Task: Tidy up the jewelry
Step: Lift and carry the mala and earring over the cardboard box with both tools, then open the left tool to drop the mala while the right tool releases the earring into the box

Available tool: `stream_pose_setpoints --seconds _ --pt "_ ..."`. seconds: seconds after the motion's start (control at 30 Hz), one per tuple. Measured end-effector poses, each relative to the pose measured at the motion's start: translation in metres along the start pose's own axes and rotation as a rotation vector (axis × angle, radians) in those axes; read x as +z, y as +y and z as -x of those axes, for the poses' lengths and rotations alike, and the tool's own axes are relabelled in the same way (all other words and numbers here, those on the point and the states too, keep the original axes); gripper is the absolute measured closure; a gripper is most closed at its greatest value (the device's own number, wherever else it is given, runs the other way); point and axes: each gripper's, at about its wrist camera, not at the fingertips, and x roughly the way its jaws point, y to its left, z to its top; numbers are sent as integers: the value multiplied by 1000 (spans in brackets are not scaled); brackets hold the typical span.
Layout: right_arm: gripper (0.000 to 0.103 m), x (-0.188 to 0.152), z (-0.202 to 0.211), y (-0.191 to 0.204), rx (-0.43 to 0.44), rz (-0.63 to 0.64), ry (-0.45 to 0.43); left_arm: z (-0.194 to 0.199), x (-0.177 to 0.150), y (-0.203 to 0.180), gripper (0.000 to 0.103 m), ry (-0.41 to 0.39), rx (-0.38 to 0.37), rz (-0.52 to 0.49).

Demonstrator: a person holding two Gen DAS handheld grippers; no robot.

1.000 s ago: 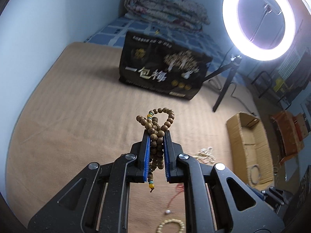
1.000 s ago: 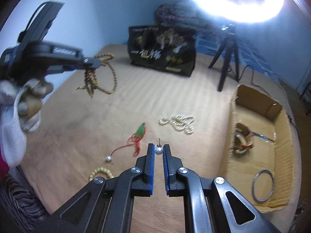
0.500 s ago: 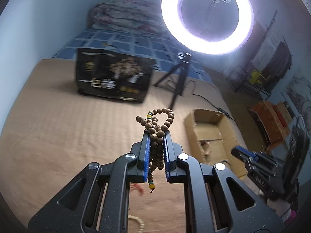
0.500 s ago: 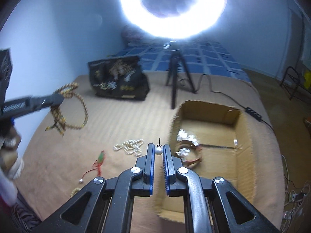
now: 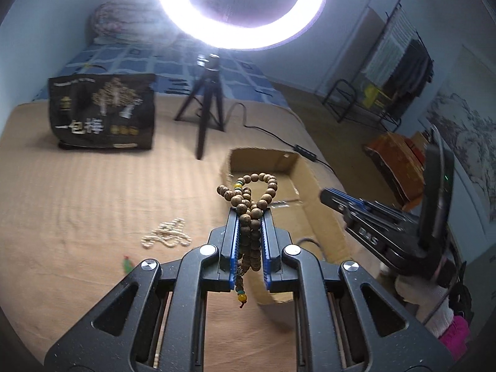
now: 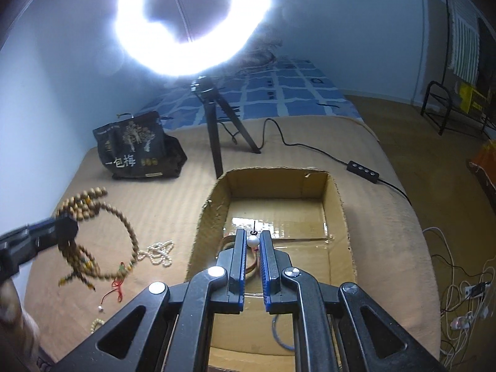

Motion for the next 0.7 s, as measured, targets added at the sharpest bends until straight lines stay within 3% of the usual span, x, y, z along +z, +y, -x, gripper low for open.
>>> stream_pose_setpoints --seconds 0.3,0.7 --pt "97 3 -8 -18 2 -35 12 -31 -8 -24 92 56 -54 -4" --pt "97 7 -28 -40 -6 -69 33 -61 -19 -44 92 96 -62 -39"
